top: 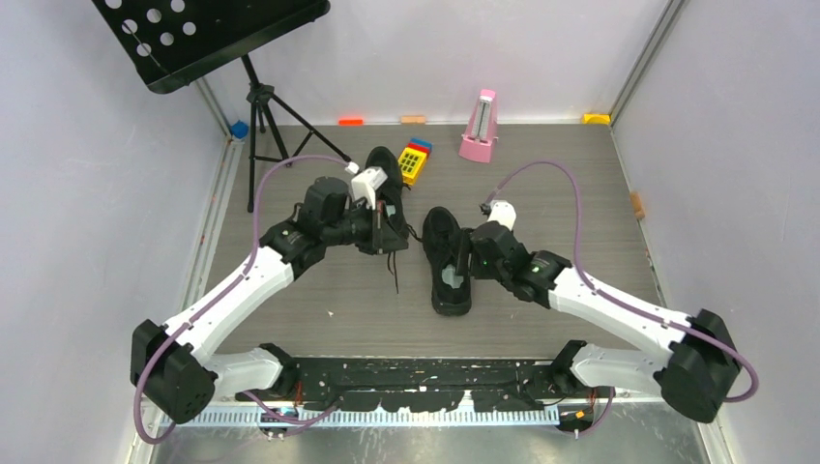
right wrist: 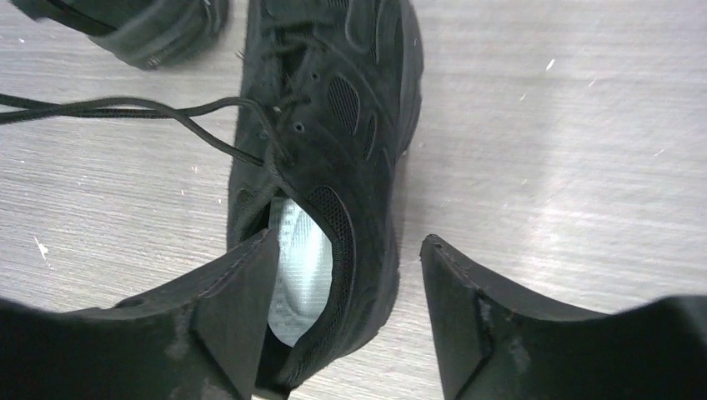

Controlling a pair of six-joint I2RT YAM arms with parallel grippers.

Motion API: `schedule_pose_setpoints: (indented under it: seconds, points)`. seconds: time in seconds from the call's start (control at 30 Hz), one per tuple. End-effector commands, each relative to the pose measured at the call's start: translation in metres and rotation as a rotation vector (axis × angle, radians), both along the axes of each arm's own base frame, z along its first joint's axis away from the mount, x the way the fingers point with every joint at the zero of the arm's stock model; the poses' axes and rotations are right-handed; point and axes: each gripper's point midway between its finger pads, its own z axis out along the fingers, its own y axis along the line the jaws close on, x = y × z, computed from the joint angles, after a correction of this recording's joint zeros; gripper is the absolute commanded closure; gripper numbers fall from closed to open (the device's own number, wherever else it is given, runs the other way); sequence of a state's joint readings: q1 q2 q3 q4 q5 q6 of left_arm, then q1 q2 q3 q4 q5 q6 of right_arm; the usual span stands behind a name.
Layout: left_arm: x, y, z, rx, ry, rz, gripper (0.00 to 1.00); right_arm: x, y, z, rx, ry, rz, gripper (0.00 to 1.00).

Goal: Tie the shoes

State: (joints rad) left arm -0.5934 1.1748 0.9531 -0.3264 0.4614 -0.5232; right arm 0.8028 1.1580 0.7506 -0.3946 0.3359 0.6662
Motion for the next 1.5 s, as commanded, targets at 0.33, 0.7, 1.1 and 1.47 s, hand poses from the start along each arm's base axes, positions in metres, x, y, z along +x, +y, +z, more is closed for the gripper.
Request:
schedule_pose_setpoints:
  seconds: [0.33,0.7,1.1,1.47]
  points:
    - [0.001,-0.009,0.070,-0.021,-0.139,-0.126,1.00,0.045,0.026,0.106,-0.056,-0.315,0.198,0.34]
    - [0.007,-0.006,0.072,0.016,-0.166,-0.112,1.00,0.060,0.043,0.065,-0.148,-0.272,0.290,0.34]
    - [0.010,-0.010,0.071,0.006,-0.157,-0.116,1.00,0.072,0.072,0.041,-0.071,-0.243,0.397,0.32]
    - [0.011,-0.009,0.059,0.024,-0.138,-0.116,1.00,0.085,0.113,0.070,0.175,-0.293,0.539,0.35]
